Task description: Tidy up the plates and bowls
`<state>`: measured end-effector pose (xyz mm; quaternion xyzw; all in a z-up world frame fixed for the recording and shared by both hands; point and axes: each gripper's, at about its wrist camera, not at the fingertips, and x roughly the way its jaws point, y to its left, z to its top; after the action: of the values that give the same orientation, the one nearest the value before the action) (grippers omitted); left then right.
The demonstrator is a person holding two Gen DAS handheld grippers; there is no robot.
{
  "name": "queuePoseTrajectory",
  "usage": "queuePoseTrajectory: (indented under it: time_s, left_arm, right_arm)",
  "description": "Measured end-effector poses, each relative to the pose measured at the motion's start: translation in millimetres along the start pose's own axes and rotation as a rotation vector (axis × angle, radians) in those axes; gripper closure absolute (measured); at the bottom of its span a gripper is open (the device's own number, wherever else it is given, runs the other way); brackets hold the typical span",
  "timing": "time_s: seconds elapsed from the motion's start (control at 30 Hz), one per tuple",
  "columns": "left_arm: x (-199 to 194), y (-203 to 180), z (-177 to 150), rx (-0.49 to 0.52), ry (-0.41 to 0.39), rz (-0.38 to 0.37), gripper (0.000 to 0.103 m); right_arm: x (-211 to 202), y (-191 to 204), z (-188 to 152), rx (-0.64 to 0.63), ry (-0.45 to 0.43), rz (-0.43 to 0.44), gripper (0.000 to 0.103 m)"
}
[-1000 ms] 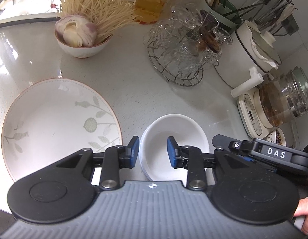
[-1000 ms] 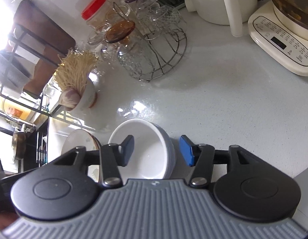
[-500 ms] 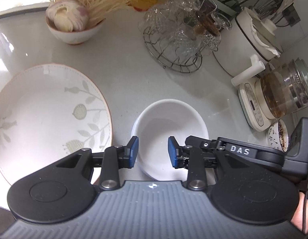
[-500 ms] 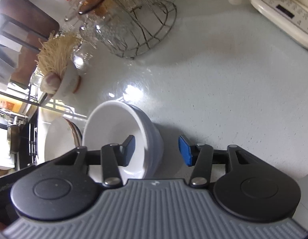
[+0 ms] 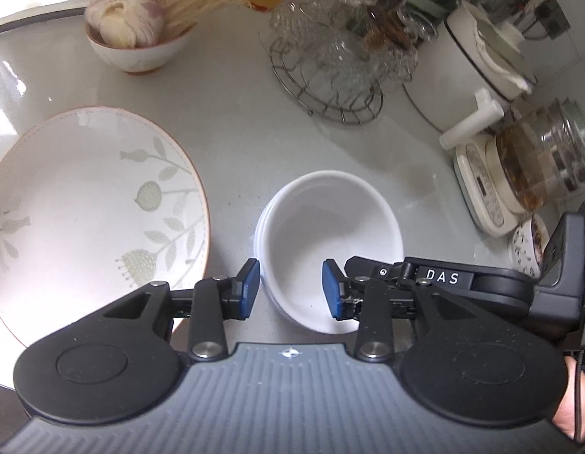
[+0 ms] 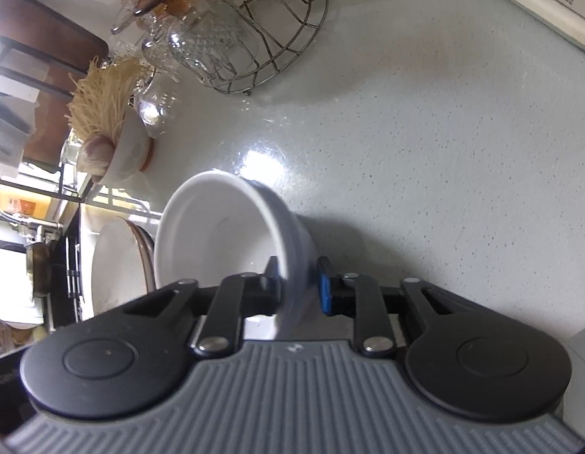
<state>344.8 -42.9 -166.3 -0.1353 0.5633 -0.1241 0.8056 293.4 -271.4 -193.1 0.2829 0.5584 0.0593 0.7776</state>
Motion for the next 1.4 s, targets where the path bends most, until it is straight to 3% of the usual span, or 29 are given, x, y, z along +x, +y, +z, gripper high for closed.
queuePoseTrajectory:
  time_s: [0.27,0.57,0.97,1.13,1.23,1.3,1.4]
  left_arm:
    - [5.8,-8.7,1.5,0.021,0.02,-0.008,0.057]
    - [24.9,-29.6,7.9,0.111,0.076,-0.027,0.043]
    - [64.3,-52.6,14.7,0.19,0.16,-0.052,0.043]
    - [75.4,-51.6,13.1,0.199,0.182,-0.069,0.047]
    - [79.1,-49.7,12.6,0.195,0.189,-0.08,0.057]
    - [81.2,-46.2,13.4,0.186,0.183,-0.079,0.071]
    - [81.2,-40.2,14.6,0.165,0.175,-0.095,0.075]
  right_arm:
    - [-11.5,-15.9,-5.7,0.05,-0.028,-0.02,0.086]
    - [-25.0,-37.0,-11.2,0.141,-0.086,-0.044,0.088]
    - [-35.4,-53.3,-14.3,0.213,-0.119,-0.038,0.088]
    - [-36.3,-53.6,-14.4,0.216,-0.12,-0.036,0.088]
    - [-36.7,-54.2,-14.6,0.217,-0.118,-0.035,0.088]
    - [-36.7,-54.0,-14.3,0.215,-0.117,-0.036,0.088]
    - [-36.8,-51.1,-14.0,0.207,-0.121,-0.046,0.088]
